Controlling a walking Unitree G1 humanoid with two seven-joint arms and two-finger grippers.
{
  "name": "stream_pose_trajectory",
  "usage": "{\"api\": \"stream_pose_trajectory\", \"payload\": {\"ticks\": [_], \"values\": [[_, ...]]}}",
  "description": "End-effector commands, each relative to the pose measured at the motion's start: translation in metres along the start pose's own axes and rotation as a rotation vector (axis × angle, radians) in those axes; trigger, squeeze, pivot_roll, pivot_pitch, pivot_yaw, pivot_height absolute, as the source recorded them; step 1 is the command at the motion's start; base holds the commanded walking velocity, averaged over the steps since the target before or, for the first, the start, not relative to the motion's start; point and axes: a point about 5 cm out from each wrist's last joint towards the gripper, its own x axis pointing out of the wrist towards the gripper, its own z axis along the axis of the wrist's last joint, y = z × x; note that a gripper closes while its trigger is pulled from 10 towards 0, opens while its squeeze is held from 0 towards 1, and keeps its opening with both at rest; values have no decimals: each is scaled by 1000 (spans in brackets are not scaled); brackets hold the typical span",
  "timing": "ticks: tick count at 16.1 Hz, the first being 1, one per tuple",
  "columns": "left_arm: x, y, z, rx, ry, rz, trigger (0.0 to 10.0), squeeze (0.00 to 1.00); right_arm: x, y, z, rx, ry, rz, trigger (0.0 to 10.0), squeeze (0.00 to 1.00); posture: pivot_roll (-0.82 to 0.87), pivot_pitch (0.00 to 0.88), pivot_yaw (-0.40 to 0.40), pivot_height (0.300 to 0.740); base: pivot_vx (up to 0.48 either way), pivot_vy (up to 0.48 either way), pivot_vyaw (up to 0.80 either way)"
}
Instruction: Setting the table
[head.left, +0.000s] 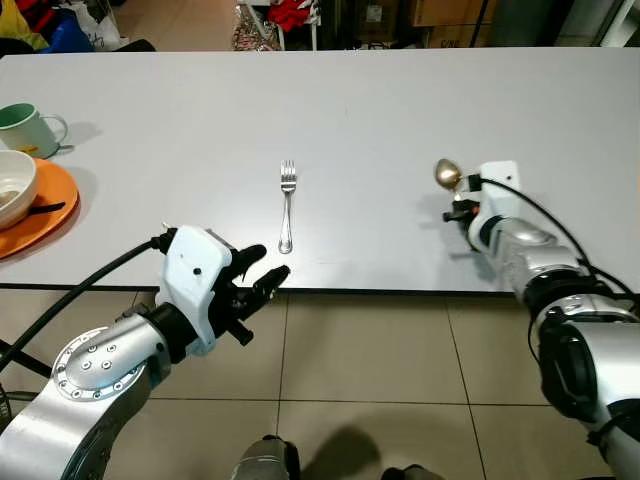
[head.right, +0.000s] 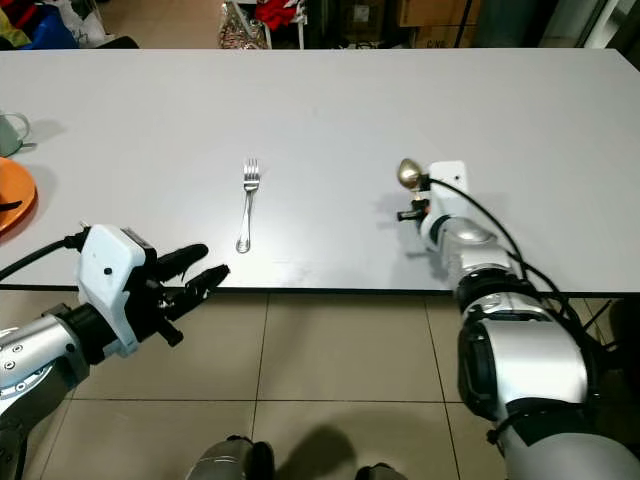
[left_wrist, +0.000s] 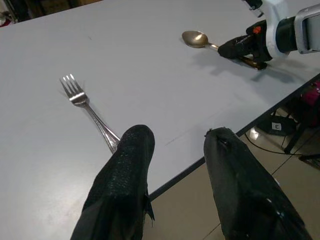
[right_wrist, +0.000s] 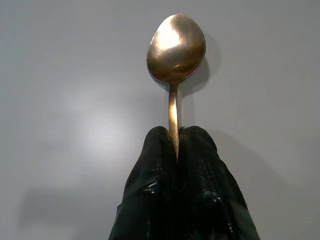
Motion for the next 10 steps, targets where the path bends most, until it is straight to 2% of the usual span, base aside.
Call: {"api": "stream_pose_trajectory", "payload": {"ticks": [1,3,8,10], "values": [[-2,-1,3,11,-6,2,10000,0,1,4,-2,-1,25,14,10000,0,319,134,49,740,0,0,0],[-1,-2,5,11,-7,-6,10000,0,0,3,-7,-21,46,17,10000,0,319,131,50,740,0,0,0],[0,-3,5,9,-3,-10,10000,0,0,1,-8,11,46,10,10000,0,317,123,46,740,0,0,0],[1,-2,5,7,-5,-10,10000,0,0,1,-8,17,45,14,10000,851,316,120,45,740,0,0,0]]}}
